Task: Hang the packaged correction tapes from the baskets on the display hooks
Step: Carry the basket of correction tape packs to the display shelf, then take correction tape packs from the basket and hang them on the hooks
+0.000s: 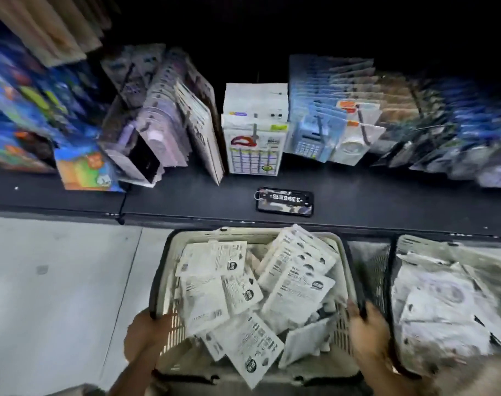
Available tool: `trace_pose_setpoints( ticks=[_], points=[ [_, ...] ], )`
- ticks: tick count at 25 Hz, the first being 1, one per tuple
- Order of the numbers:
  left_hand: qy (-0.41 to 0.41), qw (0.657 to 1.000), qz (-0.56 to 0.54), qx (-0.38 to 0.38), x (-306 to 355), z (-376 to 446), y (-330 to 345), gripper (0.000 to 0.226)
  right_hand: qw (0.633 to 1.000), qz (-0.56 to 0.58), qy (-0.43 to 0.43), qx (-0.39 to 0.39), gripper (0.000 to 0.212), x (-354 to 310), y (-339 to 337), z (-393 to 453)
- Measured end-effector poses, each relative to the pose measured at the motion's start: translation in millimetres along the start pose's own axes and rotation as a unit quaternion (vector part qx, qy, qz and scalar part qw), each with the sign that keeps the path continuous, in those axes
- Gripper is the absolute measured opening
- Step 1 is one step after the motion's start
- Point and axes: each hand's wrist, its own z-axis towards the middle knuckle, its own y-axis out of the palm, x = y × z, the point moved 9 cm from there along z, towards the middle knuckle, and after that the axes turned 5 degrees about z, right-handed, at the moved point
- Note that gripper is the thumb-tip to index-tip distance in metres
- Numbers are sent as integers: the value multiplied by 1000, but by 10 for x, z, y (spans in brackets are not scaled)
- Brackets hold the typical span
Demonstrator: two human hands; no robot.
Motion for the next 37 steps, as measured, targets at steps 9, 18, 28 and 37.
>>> trace_pose_setpoints(
  ticks=[9, 18, 28, 37],
  points=[
    [48, 982, -179, -37, 117, -289, -77, 65, 998, 0, -44, 52, 36, -350, -84, -249],
    [306, 938, -147, 69, 394, -1108, -514, 36, 908, -191, -337, -160, 80, -2004, 155, -609],
    [395, 914, -98, -13, 1648, -535, -34, 21, 839, -383, -356, -154, 65, -2388, 790, -372],
    [538, 832, -8, -132, 2662, -948, 145, 24, 885, -257, -338, -192, 87, -2187, 689, -478]
  ],
)
